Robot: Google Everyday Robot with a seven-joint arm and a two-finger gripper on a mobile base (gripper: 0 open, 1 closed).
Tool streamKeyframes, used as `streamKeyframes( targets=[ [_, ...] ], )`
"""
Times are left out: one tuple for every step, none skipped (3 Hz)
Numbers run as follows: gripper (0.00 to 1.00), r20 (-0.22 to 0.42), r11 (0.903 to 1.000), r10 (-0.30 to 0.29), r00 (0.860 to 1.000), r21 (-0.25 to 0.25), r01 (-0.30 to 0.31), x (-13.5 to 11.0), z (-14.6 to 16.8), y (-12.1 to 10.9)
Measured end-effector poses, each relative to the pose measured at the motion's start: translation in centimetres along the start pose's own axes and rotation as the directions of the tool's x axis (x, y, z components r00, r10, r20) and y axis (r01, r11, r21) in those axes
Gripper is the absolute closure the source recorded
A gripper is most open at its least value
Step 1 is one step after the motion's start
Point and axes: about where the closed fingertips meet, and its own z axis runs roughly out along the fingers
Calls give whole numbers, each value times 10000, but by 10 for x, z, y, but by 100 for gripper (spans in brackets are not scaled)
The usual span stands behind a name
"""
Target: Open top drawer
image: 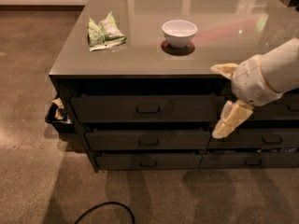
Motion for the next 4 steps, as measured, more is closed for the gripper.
streamKeyframes(
  targets=[
    [0, 581, 9981, -80, 9983, -608, 115, 2, 56, -6],
    [0, 581, 9981, -79, 9983, -608, 115, 2, 56, -6],
    [0, 463, 9984, 52, 9989, -558, -26, 6, 74, -11],
    [0, 722, 9979, 312, 9969, -585, -270, 10, 104, -19]
  ],
)
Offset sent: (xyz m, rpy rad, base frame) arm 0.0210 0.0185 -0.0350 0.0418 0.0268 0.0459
